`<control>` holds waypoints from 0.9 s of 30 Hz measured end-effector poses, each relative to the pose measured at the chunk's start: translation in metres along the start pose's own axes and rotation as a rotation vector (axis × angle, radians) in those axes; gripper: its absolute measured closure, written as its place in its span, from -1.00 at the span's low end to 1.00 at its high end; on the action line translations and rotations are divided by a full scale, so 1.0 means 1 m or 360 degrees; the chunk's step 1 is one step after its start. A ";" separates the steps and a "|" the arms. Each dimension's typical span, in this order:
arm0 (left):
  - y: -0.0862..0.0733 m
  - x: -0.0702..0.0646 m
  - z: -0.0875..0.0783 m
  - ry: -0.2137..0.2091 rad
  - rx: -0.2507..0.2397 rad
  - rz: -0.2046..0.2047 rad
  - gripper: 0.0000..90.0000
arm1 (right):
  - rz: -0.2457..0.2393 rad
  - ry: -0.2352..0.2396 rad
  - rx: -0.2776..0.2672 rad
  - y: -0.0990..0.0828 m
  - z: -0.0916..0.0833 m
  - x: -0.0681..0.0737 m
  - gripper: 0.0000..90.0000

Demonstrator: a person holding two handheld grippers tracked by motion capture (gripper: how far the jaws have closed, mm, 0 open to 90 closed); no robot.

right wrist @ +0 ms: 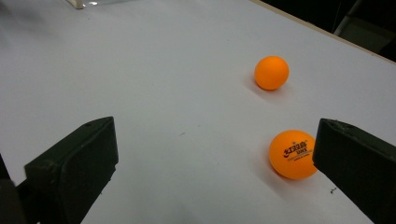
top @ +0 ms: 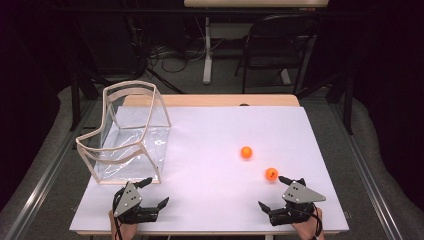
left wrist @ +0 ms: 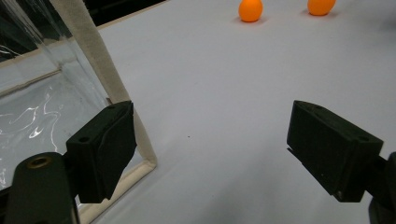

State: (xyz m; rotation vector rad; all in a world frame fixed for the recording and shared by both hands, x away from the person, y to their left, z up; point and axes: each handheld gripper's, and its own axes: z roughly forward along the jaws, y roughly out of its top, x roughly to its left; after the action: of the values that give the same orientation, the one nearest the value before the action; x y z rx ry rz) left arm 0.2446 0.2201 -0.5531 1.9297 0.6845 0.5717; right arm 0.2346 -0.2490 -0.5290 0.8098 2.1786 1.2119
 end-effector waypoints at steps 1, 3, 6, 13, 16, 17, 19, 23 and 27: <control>0.000 0.000 0.000 -0.0004 0.0002 -0.0002 -0.65 | 0.0001 0.0000 0.0002 0.000 0.000 0.000 -1.00; 0.000 0.000 0.001 -0.0010 0.0004 -0.0009 -0.65 | 0.0003 -0.0005 0.0007 0.000 0.000 -0.001 -1.00; 0.001 0.001 0.002 -0.0018 0.0012 0.0001 -0.65 | 0.0004 -0.0006 0.0003 0.000 -0.001 -0.002 -1.00; 0.001 0.001 0.004 -0.0039 0.0017 0.0006 -0.65 | 0.0008 -0.0011 0.0032 0.001 0.001 -0.003 -1.00; 0.001 0.001 0.005 -0.0044 0.0016 0.0010 -0.65 | 0.0010 -0.0012 0.0036 0.001 0.002 -0.003 -1.00; 0.002 0.001 0.005 -0.0048 0.0018 0.0012 -0.65 | 0.0003 -0.0018 0.0043 0.001 0.002 -0.002 -1.00; 0.002 0.001 0.005 -0.0049 0.0018 0.0013 -0.65 | 0.0003 -0.0020 0.0049 0.001 0.001 -0.002 -1.00; 0.001 0.002 0.005 -0.0052 0.0020 0.0005 -0.65 | 0.0009 -0.0028 0.0056 0.001 0.001 -0.002 -1.00; 0.000 0.003 0.004 -0.0053 0.0022 0.0004 -0.65 | -0.0015 -0.0038 0.0069 0.001 0.001 -0.001 -1.00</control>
State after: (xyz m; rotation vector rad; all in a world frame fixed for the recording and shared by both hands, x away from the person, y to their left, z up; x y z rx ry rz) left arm 0.2493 0.2191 -0.5541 1.9490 0.6667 0.5365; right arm 0.2364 -0.2484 -0.5282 0.8264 2.1940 1.1484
